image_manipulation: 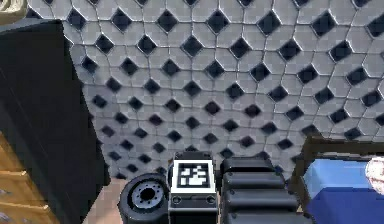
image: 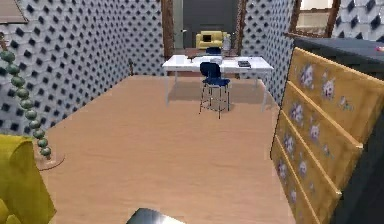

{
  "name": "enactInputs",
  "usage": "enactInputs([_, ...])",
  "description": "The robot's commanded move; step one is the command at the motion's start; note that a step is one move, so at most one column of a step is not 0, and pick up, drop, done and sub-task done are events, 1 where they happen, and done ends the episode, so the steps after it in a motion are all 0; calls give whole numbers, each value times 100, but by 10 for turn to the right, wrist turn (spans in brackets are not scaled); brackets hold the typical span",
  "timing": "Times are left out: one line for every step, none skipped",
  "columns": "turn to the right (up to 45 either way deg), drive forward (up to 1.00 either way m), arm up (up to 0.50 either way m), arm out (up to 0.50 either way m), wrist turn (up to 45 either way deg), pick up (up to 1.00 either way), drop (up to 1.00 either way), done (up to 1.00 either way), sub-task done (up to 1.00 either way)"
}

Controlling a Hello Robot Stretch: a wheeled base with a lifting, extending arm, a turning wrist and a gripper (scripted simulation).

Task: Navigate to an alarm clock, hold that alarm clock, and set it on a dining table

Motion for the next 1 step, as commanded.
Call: enactInputs([-60, 0, 0, 0, 0, 0, 0, 0, 0])
